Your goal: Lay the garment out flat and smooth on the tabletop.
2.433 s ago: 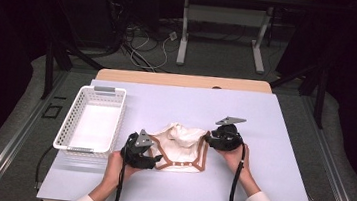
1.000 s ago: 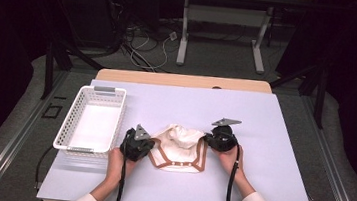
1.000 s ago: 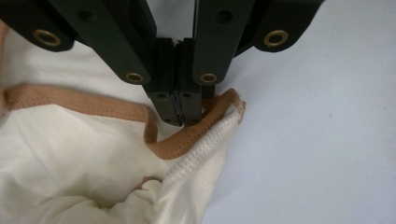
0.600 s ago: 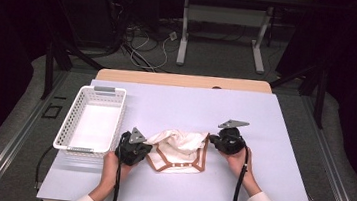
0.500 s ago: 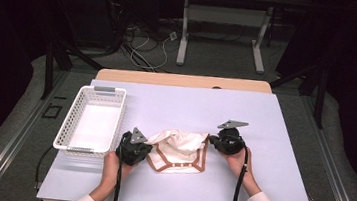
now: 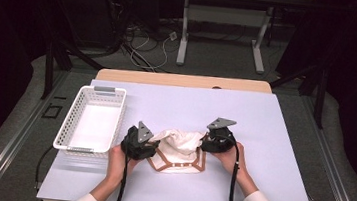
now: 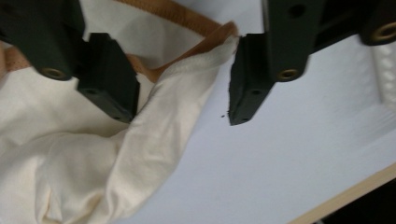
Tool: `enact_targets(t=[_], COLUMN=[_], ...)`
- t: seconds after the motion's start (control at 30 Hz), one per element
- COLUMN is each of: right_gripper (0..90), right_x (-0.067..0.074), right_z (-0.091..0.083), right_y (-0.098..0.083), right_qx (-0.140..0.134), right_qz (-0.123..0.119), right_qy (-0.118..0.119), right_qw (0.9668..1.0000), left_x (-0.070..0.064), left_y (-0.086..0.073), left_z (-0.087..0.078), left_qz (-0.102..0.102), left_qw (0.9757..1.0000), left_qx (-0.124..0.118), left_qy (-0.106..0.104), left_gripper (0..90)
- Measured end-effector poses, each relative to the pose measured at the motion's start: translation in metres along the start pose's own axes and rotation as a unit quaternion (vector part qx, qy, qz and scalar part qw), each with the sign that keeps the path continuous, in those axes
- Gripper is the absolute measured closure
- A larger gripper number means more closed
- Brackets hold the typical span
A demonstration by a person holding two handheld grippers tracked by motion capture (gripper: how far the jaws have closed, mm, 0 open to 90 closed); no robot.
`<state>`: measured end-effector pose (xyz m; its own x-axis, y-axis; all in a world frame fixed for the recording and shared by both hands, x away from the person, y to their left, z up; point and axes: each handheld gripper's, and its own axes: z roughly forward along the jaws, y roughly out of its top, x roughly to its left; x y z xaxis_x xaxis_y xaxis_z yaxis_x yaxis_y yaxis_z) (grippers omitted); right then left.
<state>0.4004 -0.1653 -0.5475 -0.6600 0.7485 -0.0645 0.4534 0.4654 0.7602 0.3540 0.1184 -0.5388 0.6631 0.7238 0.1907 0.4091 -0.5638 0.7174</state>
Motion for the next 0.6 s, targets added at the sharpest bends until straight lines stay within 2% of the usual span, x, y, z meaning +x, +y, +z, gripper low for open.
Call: enact_targets(t=[0.03, 0.07, 0.13, 0.2, 0.27, 0.4, 0.53, 0.6], right_gripper=[49.6, 60.2, 74.2, 82.3, 85.5, 86.6, 86.9, 87.0], right_x=[0.0, 0.0, -0.001, -0.002, -0.004, -0.01, -0.013, -0.015], right_z=[0.003, 0.006, 0.008, 0.011, 0.014, 0.015, 0.02, 0.023], right_y=[0.0, -0.001, -0.001, 0.0, 0.001, 0.002, 0.0, -0.001], right_qx=[0.004, -0.002, -0.002, -0.007, -0.005, -0.012, -0.009, -0.001], right_qz=[-0.001, 0.002, 0.011, 0.009, 0.02, 0.037, 0.048, 0.055], right_qy=[0.007, 0.006, 0.0, -0.005, -0.008, -0.02, -0.03, -0.04], right_qw=[1.0, 1.0, 0.9999, 0.9999, 0.9997, 0.999, 0.9983, 0.9977], left_x=[0.0, 0.001, 0.003, 0.006, 0.006, 0.01, 0.016, 0.017], left_y=[-0.001, -0.002, -0.002, 0.001, 0.004, 0.007, 0.008, 0.007], left_z=[0.006, 0.01, 0.012, 0.014, 0.015, 0.019, 0.026, 0.029], left_qz=[0.007, -0.001, -0.008, -0.012, -0.009, -0.021, -0.038, -0.04], left_qw=[0.9999, 0.9999, 0.9999, 0.9999, 0.9999, 0.9996, 0.9989, 0.9985], left_qx=[0.009, 0.003, -0.002, -0.002, -0.005, -0.006, 0.006, 0.013], left_qy=[-0.006, -0.011, -0.01, -0.008, 0.004, 0.018, 0.028, 0.035], left_gripper=[53.3, 63.4, 74.8, 78.7, 82.7, 85.1, 86.1, 86.3])
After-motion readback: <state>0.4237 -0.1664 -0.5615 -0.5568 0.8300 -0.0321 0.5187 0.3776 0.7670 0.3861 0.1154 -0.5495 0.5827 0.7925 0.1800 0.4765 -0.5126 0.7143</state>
